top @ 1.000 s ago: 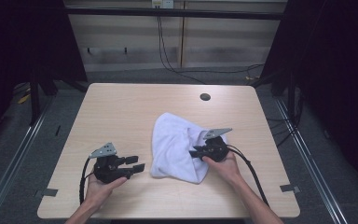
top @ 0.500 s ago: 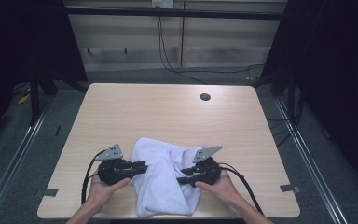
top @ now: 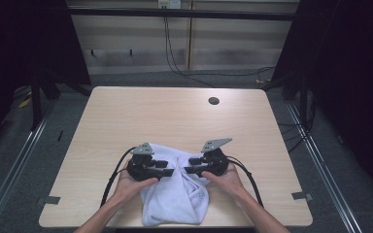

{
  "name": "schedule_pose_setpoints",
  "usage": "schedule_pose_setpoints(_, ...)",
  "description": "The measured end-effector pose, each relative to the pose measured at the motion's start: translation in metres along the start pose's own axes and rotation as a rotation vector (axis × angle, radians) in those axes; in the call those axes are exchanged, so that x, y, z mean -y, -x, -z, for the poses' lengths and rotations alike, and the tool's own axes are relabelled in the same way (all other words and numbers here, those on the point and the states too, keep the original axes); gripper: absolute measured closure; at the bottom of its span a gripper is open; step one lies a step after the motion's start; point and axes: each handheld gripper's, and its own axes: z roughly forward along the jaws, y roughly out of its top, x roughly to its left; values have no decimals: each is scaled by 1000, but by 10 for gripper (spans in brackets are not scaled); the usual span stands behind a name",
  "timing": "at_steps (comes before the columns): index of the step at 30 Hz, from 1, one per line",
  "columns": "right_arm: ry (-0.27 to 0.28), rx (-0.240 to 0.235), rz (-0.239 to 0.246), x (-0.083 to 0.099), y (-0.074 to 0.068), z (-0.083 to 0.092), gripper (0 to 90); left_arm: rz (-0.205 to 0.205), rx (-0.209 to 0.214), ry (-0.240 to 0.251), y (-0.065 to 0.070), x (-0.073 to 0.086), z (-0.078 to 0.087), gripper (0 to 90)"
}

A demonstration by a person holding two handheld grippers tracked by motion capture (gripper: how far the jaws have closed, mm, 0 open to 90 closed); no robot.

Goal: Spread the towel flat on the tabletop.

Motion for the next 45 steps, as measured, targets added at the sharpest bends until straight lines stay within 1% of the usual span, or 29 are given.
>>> schedule_pose_setpoints(1, -7, -15, 2, 1, -1, -5, 583, -6, -17, -8, 0, 1, 0, 494)
schedule_pose_setpoints(2, -7, -15, 2, 1, -1, -5, 583, 3, 5, -12, -2, 2, -1, 494)
schedule_pose_setpoints(3, -10, -13, 3, 1, -3, -6, 613, 7, 16, -19, -2, 3, -2, 513)
schedule_pose_setpoints(4, -16, -1, 7, 1, -5, -8, 656, -4, 31, -31, -2, 4, -4, 541)
schedule_pose_setpoints(6, -15, -10, 5, 0, -6, -8, 774, -30, 45, -49, 0, 4, -6, 649)
schedule_pose_setpoints(7, -15, -11, 7, 0, -6, -7, 832, -42, 56, -59, 1, 3, -5, 734)
schedule_pose_setpoints(8, -16, -2, 2, 0, -6, -6, 876, -47, 69, -46, 1, 1, -2, 793)
schedule_pose_setpoints(9, -1, -3, -12, 0, -4, -2, 885, -37, 71, -34, 1, 0, 1, 831)
schedule_pose_setpoints(12, 43, 7, -29, -4, 0, 11, 888, -31, 71, 7, 0, -3, 13, 843)
schedule_pose_setpoints(14, 81, 36, -51, -6, 4, 25, 889, -15, 67, 64, -3, -5, 25, 844)
schedule_pose_setpoints(15, 92, 46, -57, -7, 6, 30, 889, 11, 69, 109, -7, -6, 33, 844)
schedule_pose_setpoints(16, 119, 63, -75, -8, 10, 40, 890, 23, 68, 134, -9, -6, 39, 844)
schedule_pose_setpoints(18, 153, 86, -93, -8, 16, 55, 890, 33, 43, 179, -15, -9, 54, 844)
schedule_pose_setpoints(21, 218, 125, -123, -9, 26, 81, 891, 58, 22, 271, -23, -12, 80, 845)
schedule_pose_setpoints(22, 244, 138, -133, -9, 29, 90, 892, 53, 12, 285, -25, -13, 87, 845)
schedule_pose_setpoints(25, 282, 171, -152, -10, 36, 107, 892, 69, -2, 347, -28, -13, 103, 846)
schedule_pose_setpoints(29, 322, 219, -180, -10, 45, 128, 892, 72, -62, 401, -32, -15, 122, 849)
schedule_pose_setpoints(32, 353, 258, -194, -14, 50, 145, 892, 67, -107, 441, -35, -22, 138, 851)
schedule_pose_setpoints(33, 362, 278, -194, -17, 52, 151, 893, 55, -124, 447, -36, -26, 142, 852)
schedule_pose_setpoints(34, 377, 286, -200, -20, 54, 157, 893, 48, -143, 454, -37, -29, 147, 853)
schedule_pose_setpoints(36, 402, 317, -204, -29, 59, 170, 893, 54, -170, 489, -42, -37, 158, 853)
schedule_pose_setpoints(37, 414, 322, -207, -33, 61, 174, 893, 56, -183, 515, -45, -43, 165, 854)
schedule_pose_setpoints(38, 430, 330, -207, -39, 63, 180, 894, 52, -186, 524, -45, -47, 168, 855)
schedule_pose_setpoints(39, 441, 328, -208, -44, 64, 184, 893, 36, -202, 535, -45, -55, 173, 855)
schedule_pose_setpoints(40, 454, 344, -197, -53, 63, 189, 894, 26, -217, 537, -43, -61, 176, 855)
schedule_pose_setpoints(41, 459, 358, -184, -59, 61, 192, 894, -2, -245, 547, -40, -74, 183, 855)
schedule_pose_setpoints(42, 471, 366, -171, -72, 60, 198, 894, -11, -245, 560, -40, -80, 187, 855)
schedule_pose_setpoints(43, 474, 373, -165, -78, 60, 201, 894, -11, -233, 575, -39, -86, 191, 856)
schedule_pose_setpoints(45, 481, 384, -158, -91, 61, 208, 894, -27, -255, 582, -38, -101, 198, 855)
